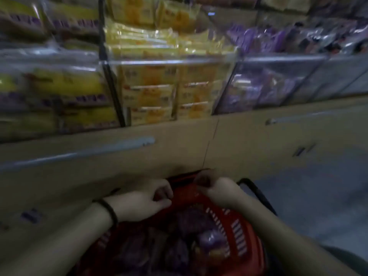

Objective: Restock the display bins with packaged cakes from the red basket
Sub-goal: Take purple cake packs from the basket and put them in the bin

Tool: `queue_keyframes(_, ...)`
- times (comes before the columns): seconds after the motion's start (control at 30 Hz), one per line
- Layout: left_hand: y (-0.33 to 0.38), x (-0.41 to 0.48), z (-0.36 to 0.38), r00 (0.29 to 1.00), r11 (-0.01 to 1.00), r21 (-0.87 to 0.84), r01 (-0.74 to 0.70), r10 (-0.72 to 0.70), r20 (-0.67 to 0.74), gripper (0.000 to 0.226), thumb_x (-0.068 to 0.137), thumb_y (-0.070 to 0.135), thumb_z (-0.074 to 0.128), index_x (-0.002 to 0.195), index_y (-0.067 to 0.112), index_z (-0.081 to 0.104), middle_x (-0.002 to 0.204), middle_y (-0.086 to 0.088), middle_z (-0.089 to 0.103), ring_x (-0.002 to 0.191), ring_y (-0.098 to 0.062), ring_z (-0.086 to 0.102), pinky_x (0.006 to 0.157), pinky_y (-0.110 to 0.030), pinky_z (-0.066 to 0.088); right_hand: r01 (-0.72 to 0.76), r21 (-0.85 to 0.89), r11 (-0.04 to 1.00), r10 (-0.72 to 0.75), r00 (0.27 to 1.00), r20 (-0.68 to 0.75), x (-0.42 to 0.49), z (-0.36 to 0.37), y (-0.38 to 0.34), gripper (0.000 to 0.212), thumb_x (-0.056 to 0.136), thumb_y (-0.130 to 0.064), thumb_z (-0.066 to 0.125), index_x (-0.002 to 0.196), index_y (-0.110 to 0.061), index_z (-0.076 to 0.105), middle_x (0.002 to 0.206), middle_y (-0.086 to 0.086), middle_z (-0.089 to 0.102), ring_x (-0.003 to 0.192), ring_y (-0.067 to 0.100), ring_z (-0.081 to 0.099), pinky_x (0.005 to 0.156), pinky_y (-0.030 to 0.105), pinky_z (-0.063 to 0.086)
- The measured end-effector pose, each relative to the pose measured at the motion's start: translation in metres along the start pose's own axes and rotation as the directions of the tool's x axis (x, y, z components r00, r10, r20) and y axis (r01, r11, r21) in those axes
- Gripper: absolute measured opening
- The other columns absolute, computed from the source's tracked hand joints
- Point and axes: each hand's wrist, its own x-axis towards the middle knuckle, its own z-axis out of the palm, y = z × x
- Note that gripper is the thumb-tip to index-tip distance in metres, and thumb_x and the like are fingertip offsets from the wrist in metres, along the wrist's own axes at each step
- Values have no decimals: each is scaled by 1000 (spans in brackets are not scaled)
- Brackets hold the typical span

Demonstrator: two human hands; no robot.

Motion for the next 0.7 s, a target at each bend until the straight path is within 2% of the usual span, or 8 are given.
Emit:
queue_keyframes(0.1,-39,17,22,982,976,213,48,-84,167,20,94,52,65,109,39,66,102,20,71,95,-7,67,84,-28,56,-100,-82,992,103,994,38,8,37,25,25,92,-25,73,116,-20,77,116,0,76,107,19,69,84,23,47)
queue_keyframes(0.17,-52,20,28,951,943,332,18,-119,285,29,96,52,63,118,33,67,112,11,73,103,-12,67,89,-28,54,-174,-133,976,184,981,68,14,55,36,36,87,-28,76,122,-22,75,122,4,76,115,24,69,89,25,50)
queue_keyframes(0.3,-62,31,42,874,903,429,-28,-185,448,35,101,43,58,118,16,72,121,-5,73,111,-25,67,91,-31,52,-277,-212,937,303,947,102,21,91,58,29,92,-25,66,119,-15,71,121,15,72,118,37,67,85,32,51)
queue_keyframes(0.37,-61,35,46,866,910,413,-34,-180,466,38,101,46,56,116,15,72,120,-7,73,109,-26,67,90,-34,54,-318,-198,927,347,929,130,21,107,70,36,91,-30,70,123,-12,69,123,17,72,117,37,67,83,33,50)
queue_keyframes(0.43,-58,38,48,889,929,369,-28,-146,435,42,101,52,57,126,20,68,126,-3,71,115,-23,65,93,-31,52,-335,-194,922,368,914,172,18,125,80,42,94,-36,69,127,-10,70,128,18,71,119,36,67,90,35,51)
queue_keyframes(0.53,-59,38,53,907,945,328,-15,-125,402,43,100,54,57,131,25,65,128,-1,70,120,-22,63,92,-27,47,-357,-255,899,412,887,211,19,163,111,63,86,-61,55,128,-17,70,131,17,69,117,37,68,93,38,54)
queue_keyframes(0.6,-63,35,57,894,941,339,2,-154,421,43,98,57,57,126,26,67,127,-2,70,118,-24,64,94,-29,50,-427,-228,875,462,878,128,19,174,127,63,75,-58,61,121,-17,70,121,15,73,111,37,71,88,40,57)
queue_keyframes(0.7,-67,32,61,872,926,376,8,-191,450,42,97,55,60,116,20,70,122,-6,71,115,-28,65,90,-32,52,-508,-122,853,515,857,30,17,154,108,41,84,-37,69,110,-6,70,112,20,74,106,40,71,80,38,54)
